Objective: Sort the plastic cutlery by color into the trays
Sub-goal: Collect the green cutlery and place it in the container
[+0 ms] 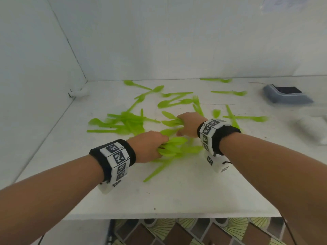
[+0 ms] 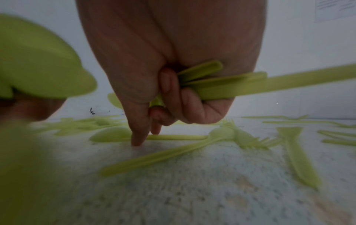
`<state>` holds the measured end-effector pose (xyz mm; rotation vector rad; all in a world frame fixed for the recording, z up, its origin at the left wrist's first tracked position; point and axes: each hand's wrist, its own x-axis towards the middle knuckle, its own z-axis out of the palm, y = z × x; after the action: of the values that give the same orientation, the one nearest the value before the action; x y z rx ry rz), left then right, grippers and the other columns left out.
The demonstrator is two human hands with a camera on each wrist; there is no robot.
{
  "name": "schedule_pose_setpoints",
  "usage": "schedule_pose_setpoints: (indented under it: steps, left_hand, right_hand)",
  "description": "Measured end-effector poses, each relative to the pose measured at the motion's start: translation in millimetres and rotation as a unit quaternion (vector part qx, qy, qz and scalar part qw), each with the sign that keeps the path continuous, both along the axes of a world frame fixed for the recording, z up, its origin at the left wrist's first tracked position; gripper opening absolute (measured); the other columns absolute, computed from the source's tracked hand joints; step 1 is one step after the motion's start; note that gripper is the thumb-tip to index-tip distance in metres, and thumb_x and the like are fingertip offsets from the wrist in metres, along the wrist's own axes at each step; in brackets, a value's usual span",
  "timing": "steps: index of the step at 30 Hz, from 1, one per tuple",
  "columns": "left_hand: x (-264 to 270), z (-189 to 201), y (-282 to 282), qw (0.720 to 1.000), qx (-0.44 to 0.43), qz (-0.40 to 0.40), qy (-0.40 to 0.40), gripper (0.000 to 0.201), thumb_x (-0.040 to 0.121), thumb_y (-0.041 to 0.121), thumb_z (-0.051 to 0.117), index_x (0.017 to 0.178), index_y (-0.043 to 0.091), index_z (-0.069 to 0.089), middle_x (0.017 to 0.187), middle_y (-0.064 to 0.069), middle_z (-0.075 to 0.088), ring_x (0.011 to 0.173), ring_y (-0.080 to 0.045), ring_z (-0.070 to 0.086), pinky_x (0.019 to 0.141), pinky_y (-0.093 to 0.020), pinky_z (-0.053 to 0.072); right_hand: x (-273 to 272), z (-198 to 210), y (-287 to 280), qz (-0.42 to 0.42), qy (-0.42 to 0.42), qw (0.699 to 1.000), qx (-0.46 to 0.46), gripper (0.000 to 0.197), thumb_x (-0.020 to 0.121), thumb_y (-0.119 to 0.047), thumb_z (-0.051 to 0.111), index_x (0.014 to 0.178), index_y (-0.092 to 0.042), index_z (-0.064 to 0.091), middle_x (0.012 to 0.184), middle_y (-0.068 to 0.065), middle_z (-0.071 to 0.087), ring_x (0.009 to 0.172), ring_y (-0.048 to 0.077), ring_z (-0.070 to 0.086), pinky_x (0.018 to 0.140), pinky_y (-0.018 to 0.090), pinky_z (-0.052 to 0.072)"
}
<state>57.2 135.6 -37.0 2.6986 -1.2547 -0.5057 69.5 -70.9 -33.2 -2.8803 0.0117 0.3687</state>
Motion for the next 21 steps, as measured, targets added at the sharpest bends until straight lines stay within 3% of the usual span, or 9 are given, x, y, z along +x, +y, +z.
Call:
schedule_pose_setpoints:
  steps: [2,5,7,10,12,15,18,20,21]
  left_hand:
    - [3,6,7,1.000,0.005,-0.001,-0.011,0.025,0.093,0.024,0.065,0.113,0.013,0.054,0.101,0.001,0.047,0.089,-0.021,0.051,0.078,-0.035,0.044]
    - [9,18,22,0.999,0.019,-0.002,-0.030,0.032,0.096,0.030,0.063,0.121,0.016,0.048,0.108,0.001,0.048,0.092,-0.024,0.056,0.080,-0.039,0.047]
    - [14,25,33,1.000,0.015,0.016,-0.014,0.025,0.097,0.030,0.061,0.110,0.018,0.044,0.098,0.000,0.055,0.086,-0.024,0.056,0.075,-0.041,0.048]
    - [21,32,48,0.998,-0.014,0.064,0.013,0.024,0.096,0.028,0.060,0.101,0.022,0.037,0.079,-0.004,0.055,0.072,-0.026,0.054,0.067,-0.045,0.047]
    - [23,35,52,0.992,-0.056,0.111,0.022,0.022,0.097,0.026,0.059,0.096,0.022,0.038,0.075,-0.005,0.053,0.066,-0.023,0.051,0.061,-0.041,0.042]
    - [29,36,50,0.970,-0.137,0.192,0.051,0.017,0.100,0.022,0.055,0.096,0.021,0.039,0.079,-0.005,0.059,0.068,-0.026,0.052,0.062,-0.039,0.042]
    - [26,35,40,0.930,-0.225,0.249,0.148,0.019,0.103,0.019,0.051,0.114,0.029,0.040,0.076,0.013,0.070,0.065,-0.014,0.059,0.056,-0.028,0.048]
    - [18,34,27,0.903,-0.268,0.277,0.192,0.022,0.104,0.019,0.049,0.113,0.039,0.045,0.074,0.016,0.071,0.062,-0.008,0.059,0.056,-0.021,0.046]
    - [15,32,20,0.890,-0.286,0.289,0.205,0.023,0.102,0.017,0.050,0.109,0.040,0.050,0.083,0.012,0.073,0.063,-0.010,0.056,0.059,-0.023,0.046]
  right_hand:
    - [4,-3,2,0.006,-0.002,1.000,-0.005,0.029,0.093,-0.033,0.066,0.115,-0.014,0.069,0.116,0.008,0.069,0.111,0.030,0.064,0.089,0.037,0.052]
    - [10,-1,1,0.004,0.024,1.000,-0.013,0.020,0.092,-0.030,0.067,0.097,-0.012,0.071,0.100,0.006,0.070,0.094,0.027,0.067,0.076,0.034,0.052]
    - [14,2,0,-0.019,0.001,1.000,0.003,0.026,0.094,-0.035,0.067,0.104,-0.011,0.069,0.107,0.007,0.069,0.100,0.027,0.065,0.080,0.034,0.050]
    - [18,10,0,-0.076,-0.089,0.991,0.071,0.041,0.100,-0.036,0.058,0.131,-0.009,0.055,0.128,0.013,0.062,0.118,0.034,0.058,0.093,0.038,0.048]
    - [20,17,-1,-0.124,-0.152,0.968,0.155,0.036,0.099,-0.030,0.056,0.129,-0.012,0.049,0.111,0.011,0.065,0.101,0.035,0.062,0.081,0.038,0.050]
    - [22,25,-5,-0.175,-0.209,0.924,0.269,0.033,0.093,-0.025,0.059,0.122,-0.020,0.046,0.089,0.004,0.064,0.071,0.024,0.061,0.060,0.031,0.045]
    - [17,26,-11,-0.196,-0.214,0.905,0.311,0.038,0.093,-0.025,0.059,0.130,-0.025,0.049,0.088,-0.002,0.062,0.068,0.016,0.058,0.058,0.028,0.045]
    - [10,21,-17,-0.194,-0.210,0.909,0.303,0.023,0.094,-0.024,0.058,0.117,-0.019,0.058,0.081,-0.005,0.058,0.069,0.017,0.055,0.059,0.028,0.040]
    - [7,18,-21,-0.200,-0.203,0.908,0.307,0.018,0.094,-0.024,0.058,0.111,-0.016,0.062,0.077,-0.004,0.057,0.068,0.018,0.053,0.060,0.028,0.039]
